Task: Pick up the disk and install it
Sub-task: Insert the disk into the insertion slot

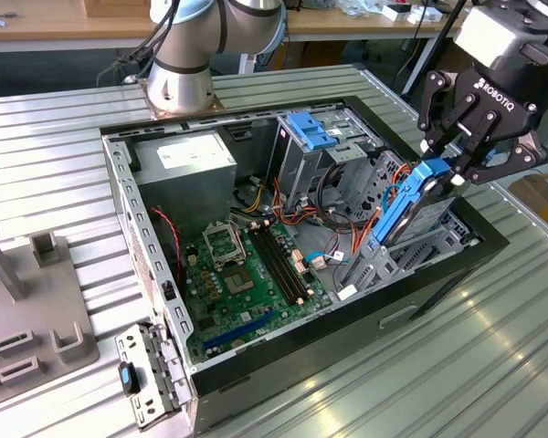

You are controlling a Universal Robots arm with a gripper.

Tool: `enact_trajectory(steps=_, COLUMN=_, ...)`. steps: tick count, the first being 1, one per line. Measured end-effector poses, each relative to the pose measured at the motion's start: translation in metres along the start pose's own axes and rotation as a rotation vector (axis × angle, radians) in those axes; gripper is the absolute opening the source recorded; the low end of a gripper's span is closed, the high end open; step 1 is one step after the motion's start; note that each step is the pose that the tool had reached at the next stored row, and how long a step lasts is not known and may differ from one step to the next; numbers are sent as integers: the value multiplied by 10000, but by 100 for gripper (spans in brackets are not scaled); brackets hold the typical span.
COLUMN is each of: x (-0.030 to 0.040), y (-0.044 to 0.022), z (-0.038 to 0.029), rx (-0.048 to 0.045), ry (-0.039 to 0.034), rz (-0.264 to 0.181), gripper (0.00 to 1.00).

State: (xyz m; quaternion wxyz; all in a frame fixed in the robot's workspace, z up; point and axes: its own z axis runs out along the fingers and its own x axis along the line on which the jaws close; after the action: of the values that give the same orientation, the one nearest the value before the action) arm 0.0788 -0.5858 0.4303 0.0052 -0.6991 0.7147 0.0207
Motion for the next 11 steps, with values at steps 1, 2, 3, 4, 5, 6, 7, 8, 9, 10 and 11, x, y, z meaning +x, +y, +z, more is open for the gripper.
enact_trajectory(steps=1, x=4, y=0, z=35, rx=0, ry=-2, rz=1, gripper=36)
enact_trajectory(steps=2, x=7, y=-2, z=72, rx=0, ry=2, rz=0, gripper=36)
enact_trajectory(steps=3, x=9, y=-2, z=95, rx=0, ry=-1, rz=0, gripper=36)
enact_trajectory(steps=4, x=11, y=-3, z=115, rx=0, ry=-1, rz=0, gripper=36)
enact_trajectory(steps=5, x=12, y=-3, z=145, rx=0, ry=0, rz=0, gripper=36)
enact_trajectory(steps=6, x=14, y=-4, z=170, rx=0, ry=0, rz=0, gripper=36)
enact_trajectory(steps=7, x=16, y=-5, z=191, rx=0, ry=1, rz=0, gripper=36)
enact_trajectory(steps=8, x=18, y=-5, z=227, rx=0, ry=1, rz=0, gripper=36)
enact_trajectory(steps=9, x=24, y=-7, z=305, rx=0, ry=0, rz=0, gripper=36)
enact_trajectory(steps=10, x=28, y=-8, z=341, rx=0, ry=-1, rz=0, gripper=36)
enact_trajectory(steps=11, x=30, y=-8, z=361, rx=0, ry=0, rz=0, gripper=36)
